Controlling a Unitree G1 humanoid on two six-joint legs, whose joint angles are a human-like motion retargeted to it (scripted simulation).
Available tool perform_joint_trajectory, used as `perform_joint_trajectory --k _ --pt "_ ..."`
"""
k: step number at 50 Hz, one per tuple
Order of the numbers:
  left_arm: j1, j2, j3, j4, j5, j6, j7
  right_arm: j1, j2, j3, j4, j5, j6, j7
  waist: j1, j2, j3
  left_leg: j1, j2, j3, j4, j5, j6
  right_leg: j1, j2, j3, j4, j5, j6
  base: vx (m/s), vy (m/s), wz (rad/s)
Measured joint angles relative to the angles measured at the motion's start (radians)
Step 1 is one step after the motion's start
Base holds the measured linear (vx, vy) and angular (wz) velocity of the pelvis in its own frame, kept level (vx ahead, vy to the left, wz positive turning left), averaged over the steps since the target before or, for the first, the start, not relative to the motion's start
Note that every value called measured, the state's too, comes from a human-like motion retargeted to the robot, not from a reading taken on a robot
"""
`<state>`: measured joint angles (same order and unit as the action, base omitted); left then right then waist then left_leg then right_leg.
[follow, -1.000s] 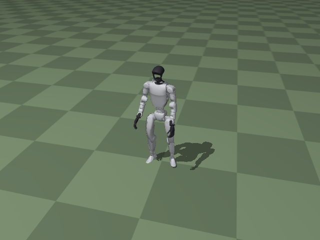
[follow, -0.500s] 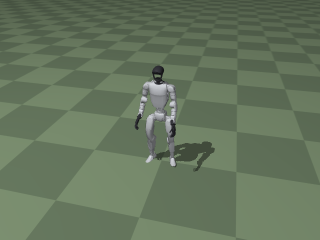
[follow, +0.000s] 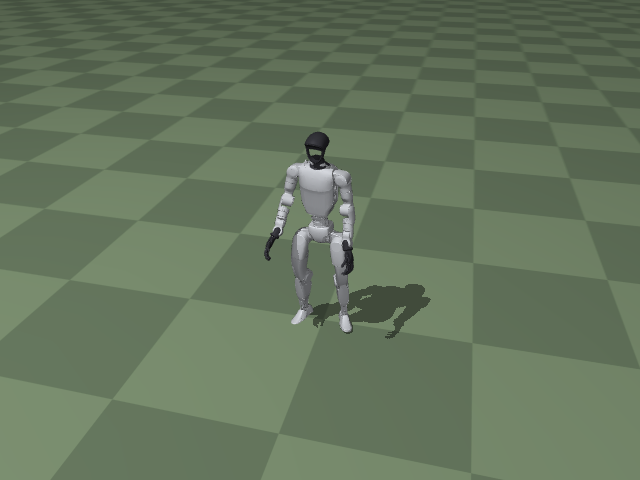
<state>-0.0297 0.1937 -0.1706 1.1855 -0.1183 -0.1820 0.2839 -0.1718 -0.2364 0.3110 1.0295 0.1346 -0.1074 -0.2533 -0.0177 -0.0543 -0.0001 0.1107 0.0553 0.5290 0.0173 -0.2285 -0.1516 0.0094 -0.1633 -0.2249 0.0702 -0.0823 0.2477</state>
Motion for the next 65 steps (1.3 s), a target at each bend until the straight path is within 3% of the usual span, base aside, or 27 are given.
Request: perform_joint_trajectory --k 14,21,40,55,65 --pt "-0.113 0.003 -0.035 -0.06 -0.028 -0.025 0.024 0.061 0.011 -0.005 0.093 0.032 0.006 -0.06 0.08 0.003 -0.006 -0.001 -0.011 -0.011 -0.001 0.002 0.008 -0.001 -0.012 -0.005 0.011 -0.005 0.009 0.0 0.0 0.01" --pt "-0.135 0.0 -0.038 -0.078 -0.017 -0.014 0.009 0.099 0.002 -0.001 0.172 0.05 0.025 -0.008 0.083 0.001 0.0 -0.007 -0.013 -0.03 0.001 0.006 0.004 0.004 -0.018 -0.023 0.013 -0.009 0.0 0.0 0.0 0.05" --pt "-0.06 -0.006 -0.059 0.0 -0.004 -0.019 0.027 0.115 -0.015 -0.024 0.128 0.052 0.005 0.009 0.068 0.0 -0.002 0.003 -0.01 -0.008 -0.001 0.004 0.007 0.001 -0.011 0.0 0.011 -0.003 0.008 0.0 0.0 0.0" --pt "-0.03 0.016 0.019 -0.04 0.049 -0.002 -0.016 0.07 0.029 0.009 0.06 0.028 -0.003 -0.002 0.045 -0.038 0.008 0.007 -0.002 -0.007 0.002 0.004 -0.001 0.009 -0.003 -0.001 0.007 -0.002 -0.001 0.0 0.0 0.0" --pt "-0.058 -0.001 -0.039 0.004 0.049 -0.001 0.049 0.059 0.018 0.003 0.073 0.027 0.002 -0.014 0.058 -0.043 0.014 -0.001 -0.005 0.014 -0.01 0.009 0.009 -0.013 0.001 0.019 -0.001 0.011 0.011 0.0 0.0 0.0"
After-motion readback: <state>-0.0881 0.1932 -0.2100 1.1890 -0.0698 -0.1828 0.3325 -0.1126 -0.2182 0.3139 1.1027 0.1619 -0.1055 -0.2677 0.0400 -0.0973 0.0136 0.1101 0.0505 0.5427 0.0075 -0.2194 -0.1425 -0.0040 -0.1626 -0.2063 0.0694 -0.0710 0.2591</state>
